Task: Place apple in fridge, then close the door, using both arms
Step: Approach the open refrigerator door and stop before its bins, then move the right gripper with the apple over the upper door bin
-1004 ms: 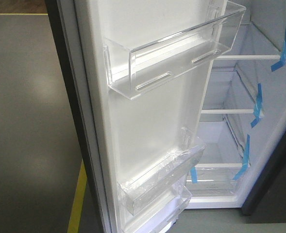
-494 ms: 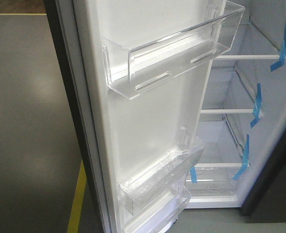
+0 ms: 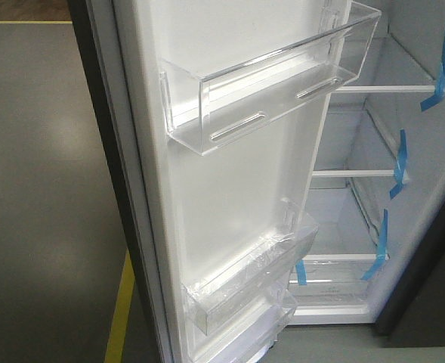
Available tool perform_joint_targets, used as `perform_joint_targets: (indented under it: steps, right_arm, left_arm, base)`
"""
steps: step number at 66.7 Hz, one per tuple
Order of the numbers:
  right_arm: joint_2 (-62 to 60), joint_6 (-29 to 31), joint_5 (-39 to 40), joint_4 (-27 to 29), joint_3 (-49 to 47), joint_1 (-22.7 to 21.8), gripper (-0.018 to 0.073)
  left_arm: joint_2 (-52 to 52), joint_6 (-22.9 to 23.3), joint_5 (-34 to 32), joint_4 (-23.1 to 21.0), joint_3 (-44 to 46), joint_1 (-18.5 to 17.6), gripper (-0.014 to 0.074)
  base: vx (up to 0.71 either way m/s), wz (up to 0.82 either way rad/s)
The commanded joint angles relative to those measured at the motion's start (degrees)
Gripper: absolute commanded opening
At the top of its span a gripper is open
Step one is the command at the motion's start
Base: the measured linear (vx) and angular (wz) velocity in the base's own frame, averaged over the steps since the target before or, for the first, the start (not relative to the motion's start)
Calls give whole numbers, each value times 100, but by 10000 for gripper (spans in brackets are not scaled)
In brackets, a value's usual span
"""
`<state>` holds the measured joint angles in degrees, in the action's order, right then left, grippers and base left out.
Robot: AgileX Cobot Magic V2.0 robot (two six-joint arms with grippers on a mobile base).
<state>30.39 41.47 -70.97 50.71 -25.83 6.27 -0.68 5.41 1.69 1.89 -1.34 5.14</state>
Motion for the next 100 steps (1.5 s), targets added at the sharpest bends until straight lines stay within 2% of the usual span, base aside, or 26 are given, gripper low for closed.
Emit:
perform_joint_targets:
  steps: [1, 20, 25, 33, 42, 88, 100]
  right_arm:
    - [35, 45, 18, 387, -148, -5, 130]
    - [35, 2, 331, 309, -218, -5, 131]
    - [69, -255, 655, 3, -385, -5, 133]
    - [284, -776, 1071, -848, -942, -5, 133]
    - [695, -1033, 1370, -1478, -1710, -5, 133]
    - [4167, -987, 1402, -900, -6849, -5, 149]
    - [4962, -987, 1388, -727, -7835, -5, 155]
  left_arm:
    - [-83, 31, -448, -17, 95, -36, -6]
    - [-83, 31, -448, -17, 95, -36, -6]
    - [-83, 31, -448, -17, 95, -36, -6]
    - [-83, 31, -448, -17, 95, -36, -6]
    - [-83, 31, -448, -17, 95, -36, -6]
    - [-83, 31, -448, -17, 95, -36, -6]
    - [-83, 31, -448, -17, 95, -36, -6]
  base:
    - [0, 0]
    - [0, 0]
    - [0, 0]
    - [0, 0]
    - [0, 0]
    - [0, 0]
    - [0, 0]
